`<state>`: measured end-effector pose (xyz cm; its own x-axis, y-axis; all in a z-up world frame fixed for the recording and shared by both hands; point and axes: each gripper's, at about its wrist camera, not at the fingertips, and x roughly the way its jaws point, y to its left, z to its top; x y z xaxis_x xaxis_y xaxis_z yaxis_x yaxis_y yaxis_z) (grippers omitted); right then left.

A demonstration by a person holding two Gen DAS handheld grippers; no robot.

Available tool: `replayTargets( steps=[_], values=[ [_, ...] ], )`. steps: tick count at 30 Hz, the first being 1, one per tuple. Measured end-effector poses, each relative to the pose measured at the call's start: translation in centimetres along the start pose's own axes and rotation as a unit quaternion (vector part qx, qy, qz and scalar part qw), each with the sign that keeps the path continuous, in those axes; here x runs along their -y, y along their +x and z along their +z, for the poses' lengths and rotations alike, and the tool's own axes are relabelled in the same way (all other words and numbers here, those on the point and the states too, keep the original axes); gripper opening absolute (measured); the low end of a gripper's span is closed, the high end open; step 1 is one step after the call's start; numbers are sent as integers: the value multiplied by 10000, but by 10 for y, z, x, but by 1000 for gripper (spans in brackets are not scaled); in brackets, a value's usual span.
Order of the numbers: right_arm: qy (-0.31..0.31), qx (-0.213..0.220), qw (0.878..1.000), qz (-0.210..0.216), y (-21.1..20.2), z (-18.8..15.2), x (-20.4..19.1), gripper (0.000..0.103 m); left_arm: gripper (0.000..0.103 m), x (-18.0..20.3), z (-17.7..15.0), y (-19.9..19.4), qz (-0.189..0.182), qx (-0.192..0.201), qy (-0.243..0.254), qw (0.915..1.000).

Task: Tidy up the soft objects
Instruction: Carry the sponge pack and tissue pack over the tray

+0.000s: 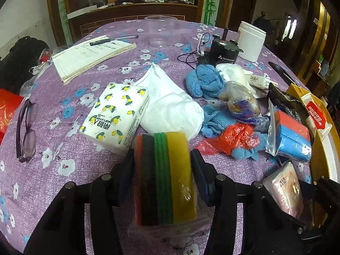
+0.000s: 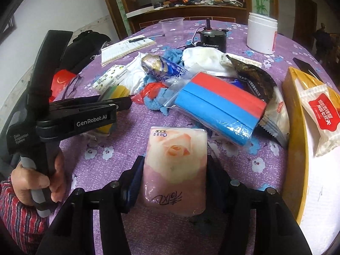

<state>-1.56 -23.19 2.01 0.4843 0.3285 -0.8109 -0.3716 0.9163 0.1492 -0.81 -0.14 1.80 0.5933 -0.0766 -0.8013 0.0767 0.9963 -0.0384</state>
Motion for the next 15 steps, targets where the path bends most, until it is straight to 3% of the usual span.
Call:
replayTargets(
  steps=[5,8,10,12,15],
  values=[
    [23,55,9999,85,-2,0,1,54,39,1,0,-1,16,-4,52,10000],
    [0,347,9993,136,-13,-3,1,53,37,-4,-6,-9,-288,-59,-179,9994],
    [10,490,9988,22,-23,-8,0,53,36,2,-12,-26,-336,185,20,9993],
    [46,523,9984,187,-29,-12,-1,53,36,7,-18,-41,-530,353,74,9979],
    [213,560,9973,436,-40,-15,0,53,36,17,-26,-46,-852,212,134,9961]
  ],
)
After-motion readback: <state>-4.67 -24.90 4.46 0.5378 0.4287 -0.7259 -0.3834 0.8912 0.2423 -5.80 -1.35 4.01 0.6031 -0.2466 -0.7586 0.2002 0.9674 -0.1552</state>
